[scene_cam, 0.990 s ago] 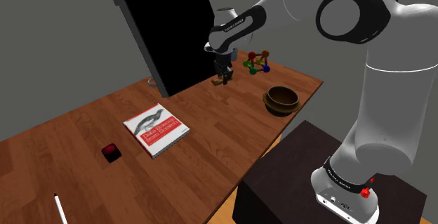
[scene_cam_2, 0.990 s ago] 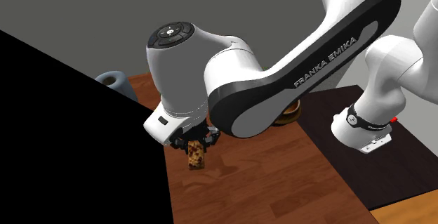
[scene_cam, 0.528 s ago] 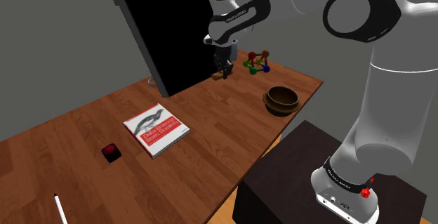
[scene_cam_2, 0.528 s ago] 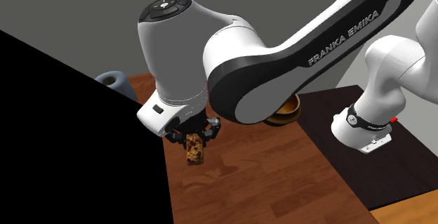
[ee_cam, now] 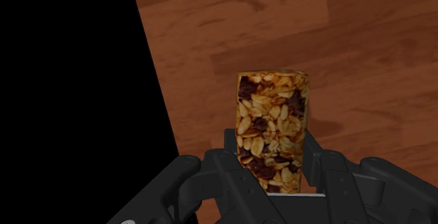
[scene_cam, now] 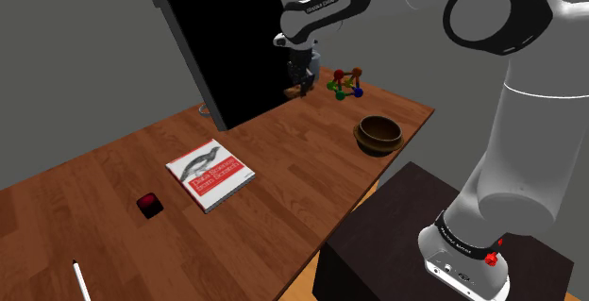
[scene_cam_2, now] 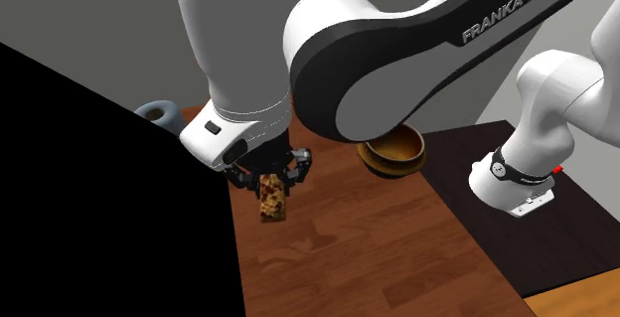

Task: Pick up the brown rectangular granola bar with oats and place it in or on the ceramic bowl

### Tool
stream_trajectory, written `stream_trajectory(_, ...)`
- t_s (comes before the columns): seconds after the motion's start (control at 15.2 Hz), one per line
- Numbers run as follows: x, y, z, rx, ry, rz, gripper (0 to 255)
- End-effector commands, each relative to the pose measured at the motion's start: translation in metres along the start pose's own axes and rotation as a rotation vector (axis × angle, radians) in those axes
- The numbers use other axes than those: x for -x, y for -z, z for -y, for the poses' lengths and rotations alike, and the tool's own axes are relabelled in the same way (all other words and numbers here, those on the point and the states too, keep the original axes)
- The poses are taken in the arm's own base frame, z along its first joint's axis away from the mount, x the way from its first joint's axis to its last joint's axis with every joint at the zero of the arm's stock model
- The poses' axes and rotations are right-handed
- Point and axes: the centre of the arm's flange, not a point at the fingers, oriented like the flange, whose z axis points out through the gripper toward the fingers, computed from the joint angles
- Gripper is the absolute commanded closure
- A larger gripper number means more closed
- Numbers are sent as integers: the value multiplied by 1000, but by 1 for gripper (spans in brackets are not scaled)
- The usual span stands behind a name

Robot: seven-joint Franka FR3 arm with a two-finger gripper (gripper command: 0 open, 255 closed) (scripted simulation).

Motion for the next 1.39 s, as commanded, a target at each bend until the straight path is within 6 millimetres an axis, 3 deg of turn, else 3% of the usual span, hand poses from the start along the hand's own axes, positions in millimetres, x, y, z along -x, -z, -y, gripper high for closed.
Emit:
stream_trajectory(0.0, 0, 11, 0, 0, 0, 0, 255)
stream_trajectory(0.33, 0, 33, 0, 0, 0, 0, 255)
stream_trajectory(1.32, 88, 31, 177, 0, 0, 0, 255)
